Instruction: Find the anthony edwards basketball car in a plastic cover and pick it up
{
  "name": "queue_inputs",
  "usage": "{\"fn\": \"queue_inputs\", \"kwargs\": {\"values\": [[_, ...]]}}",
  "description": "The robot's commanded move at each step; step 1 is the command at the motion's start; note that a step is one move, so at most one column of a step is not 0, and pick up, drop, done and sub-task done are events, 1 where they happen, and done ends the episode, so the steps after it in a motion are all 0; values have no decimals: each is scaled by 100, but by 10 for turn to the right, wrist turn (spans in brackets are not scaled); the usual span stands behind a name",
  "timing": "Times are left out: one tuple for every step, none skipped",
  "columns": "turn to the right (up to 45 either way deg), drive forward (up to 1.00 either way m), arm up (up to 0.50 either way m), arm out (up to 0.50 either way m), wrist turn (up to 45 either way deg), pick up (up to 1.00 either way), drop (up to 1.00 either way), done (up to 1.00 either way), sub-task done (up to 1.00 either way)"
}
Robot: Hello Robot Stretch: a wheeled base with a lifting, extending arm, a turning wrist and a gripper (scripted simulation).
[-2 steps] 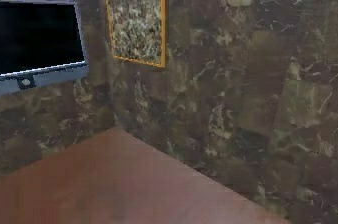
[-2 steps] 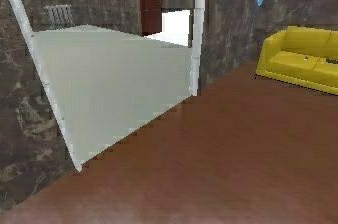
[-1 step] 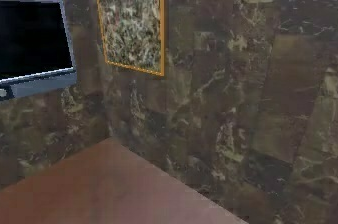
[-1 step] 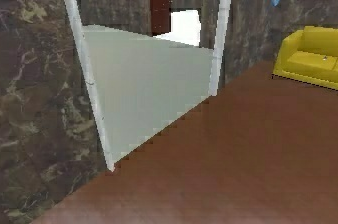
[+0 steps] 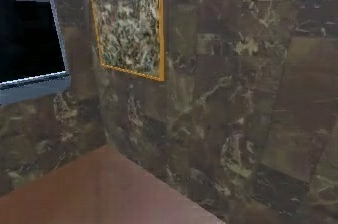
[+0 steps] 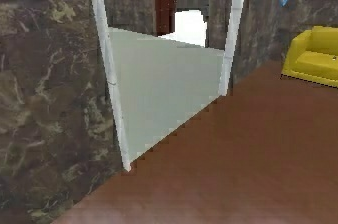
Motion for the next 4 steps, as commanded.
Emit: {"fn": "queue_inputs", "kwargs": {"values": [[-420, 0, 0, 0, 0, 0, 0, 0, 0], [0, 100, 0, 0, 0, 0, 0, 0, 0], [-450, 0, 0, 0, 0, 0, 0, 0, 0], [-150, 0, 0, 0, 0, 0, 0, 0, 0]]}}
